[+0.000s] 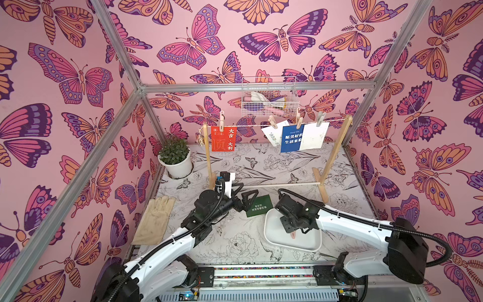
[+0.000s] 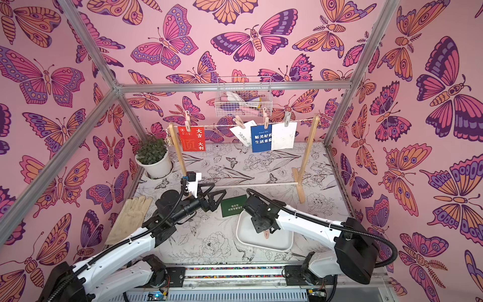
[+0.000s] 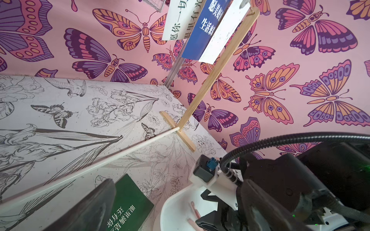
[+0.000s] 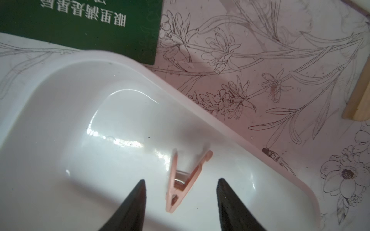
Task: Remove the postcards from the strings
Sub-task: Place the clamp in the storage box, then move the postcard to the center of the board.
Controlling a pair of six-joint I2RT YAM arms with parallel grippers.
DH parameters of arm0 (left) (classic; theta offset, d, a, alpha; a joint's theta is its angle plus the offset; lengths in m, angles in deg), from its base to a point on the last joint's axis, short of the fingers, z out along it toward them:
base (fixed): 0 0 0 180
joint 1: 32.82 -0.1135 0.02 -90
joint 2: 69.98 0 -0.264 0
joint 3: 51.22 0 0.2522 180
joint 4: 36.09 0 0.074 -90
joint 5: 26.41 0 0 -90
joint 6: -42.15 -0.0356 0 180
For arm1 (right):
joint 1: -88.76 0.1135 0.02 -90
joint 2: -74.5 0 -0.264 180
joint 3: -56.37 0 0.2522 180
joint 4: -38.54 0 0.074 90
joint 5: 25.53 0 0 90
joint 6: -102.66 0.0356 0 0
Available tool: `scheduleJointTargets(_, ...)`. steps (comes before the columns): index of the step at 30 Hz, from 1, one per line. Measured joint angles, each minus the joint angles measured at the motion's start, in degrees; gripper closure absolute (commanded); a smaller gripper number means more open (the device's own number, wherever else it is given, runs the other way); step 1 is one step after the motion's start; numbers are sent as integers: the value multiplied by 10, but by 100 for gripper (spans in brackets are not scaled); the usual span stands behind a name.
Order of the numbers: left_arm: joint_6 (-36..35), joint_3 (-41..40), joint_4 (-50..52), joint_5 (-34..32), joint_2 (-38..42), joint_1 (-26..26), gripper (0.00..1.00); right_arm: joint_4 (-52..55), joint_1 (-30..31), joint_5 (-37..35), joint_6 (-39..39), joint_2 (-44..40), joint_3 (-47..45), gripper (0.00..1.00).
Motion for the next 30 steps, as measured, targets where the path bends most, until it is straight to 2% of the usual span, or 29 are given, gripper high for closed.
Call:
scheduleJointTargets(3, 6, 22, 42, -4, 4, -4, 0, 18, 0, -11, -14, -9, 50, 25)
scheduleJointTargets(5, 8, 36, 71, -10, 13, -8, 0, 16, -1, -17, -26, -18, 82, 9)
scheduleJointTargets(6, 9, 42, 87, -15, 21, -9, 0, 11, -3, -17, -37, -21, 98, 5)
scheduleJointTargets(9, 6, 49, 133, -32, 50, -11, 0, -9, -28, 7, -63, -4, 145, 0)
scheduleJointTargets(13, -8, 49, 190, -56, 91, -11, 0, -33, -65, 43, -92, 98, 218, 1)
scheduleJointTargets(18, -30, 49, 228, -77, 131, -11, 0, -43, -76, 100, -112, 247, 276, 1)
scheduleJointTargets(21, -43, 49, 240, -85, 133, -11, 0, -43, -80, 116, -110, 306, 300, 1)
scheduleJointTargets(25, -54, 49, 250, -88, 127, -11, 0, -48, -87, 122, -93, 349, 323, 1)
scheduleJointTargets(30, -59, 49, 257, -90, 127, -11, 0, -63, -109, 141, -63, 363, 325, 1)
